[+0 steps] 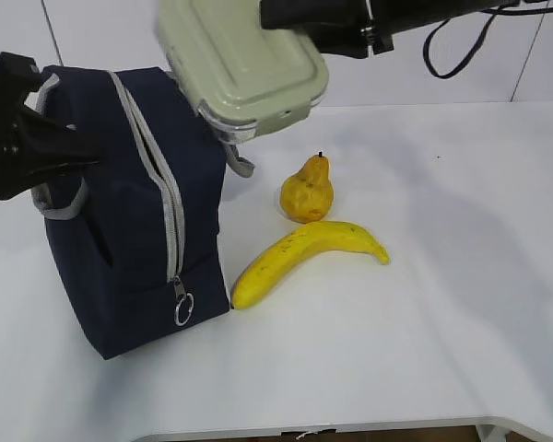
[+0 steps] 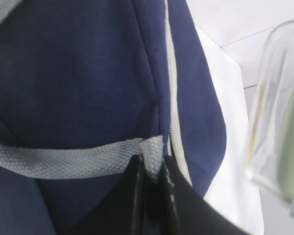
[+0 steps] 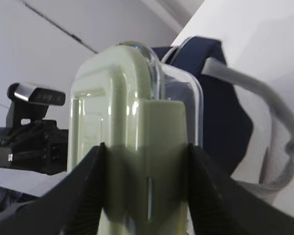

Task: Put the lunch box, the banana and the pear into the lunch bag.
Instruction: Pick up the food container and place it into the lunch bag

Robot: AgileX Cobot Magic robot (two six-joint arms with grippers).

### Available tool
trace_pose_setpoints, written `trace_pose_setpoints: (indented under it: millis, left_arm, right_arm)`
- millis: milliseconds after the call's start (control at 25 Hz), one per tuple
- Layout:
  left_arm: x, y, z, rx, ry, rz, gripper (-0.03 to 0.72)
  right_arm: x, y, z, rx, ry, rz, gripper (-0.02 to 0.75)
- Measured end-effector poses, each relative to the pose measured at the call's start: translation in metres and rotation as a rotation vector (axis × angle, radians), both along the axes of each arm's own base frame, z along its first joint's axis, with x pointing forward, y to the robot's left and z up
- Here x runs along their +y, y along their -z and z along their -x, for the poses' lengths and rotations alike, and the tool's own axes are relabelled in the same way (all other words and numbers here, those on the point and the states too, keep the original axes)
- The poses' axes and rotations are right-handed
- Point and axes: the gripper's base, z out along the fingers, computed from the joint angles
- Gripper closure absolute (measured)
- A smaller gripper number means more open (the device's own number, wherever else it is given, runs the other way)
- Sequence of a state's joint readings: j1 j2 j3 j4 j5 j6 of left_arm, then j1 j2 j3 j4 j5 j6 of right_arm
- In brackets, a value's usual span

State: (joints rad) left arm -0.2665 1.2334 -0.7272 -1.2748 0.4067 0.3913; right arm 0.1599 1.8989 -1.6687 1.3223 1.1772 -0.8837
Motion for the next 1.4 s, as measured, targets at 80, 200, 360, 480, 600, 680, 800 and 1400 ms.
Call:
trace_pose_setpoints:
  millis: [80, 200, 360, 480, 600, 680, 800, 1400]
  left_arm:
    - [0.000, 0.000, 0.000, 0.000, 0.000, 0.000, 0.677]
    - [0.000, 0.000, 0.000, -0.001, 0.001, -0.001, 0.677]
    - [0.000, 0.000, 0.000, -0.001, 0.000, 0.000, 0.677]
    - [0.000, 0.000, 0.000, 0.000, -0.002, 0.004, 0.677]
    - [0.000, 0.000, 0.000, 0.001, -0.002, 0.006, 0.677]
    - [0.000, 0.000, 0.000, 0.001, -0.002, 0.006, 0.677]
    - [0.000, 0.000, 0.000, 0.001, -0.003, 0.007, 0.677]
    - [0.000, 0.000, 0.000, 0.001, -0.003, 0.008, 0.677]
  right_arm:
    - [0.012, 0.001, 0.003, -0.009, -0.009, 0.013, 0.357]
    - [0.026, 0.005, 0.002, -0.016, 0.004, 0.021, 0.357]
    - [0.042, 0.013, -0.001, -0.015, 0.037, 0.027, 0.357]
    - [0.052, 0.016, -0.002, -0.020, 0.066, 0.029, 0.357]
    - [0.059, 0.016, -0.004, -0.064, 0.098, 0.038, 0.357]
    - [0.062, 0.016, -0.005, -0.103, 0.115, 0.055, 0.357]
    - [0.066, 0.018, -0.005, -0.141, 0.127, 0.090, 0.357]
    - [0.073, -0.001, 0.004, -0.159, -0.037, 0.123, 0.357]
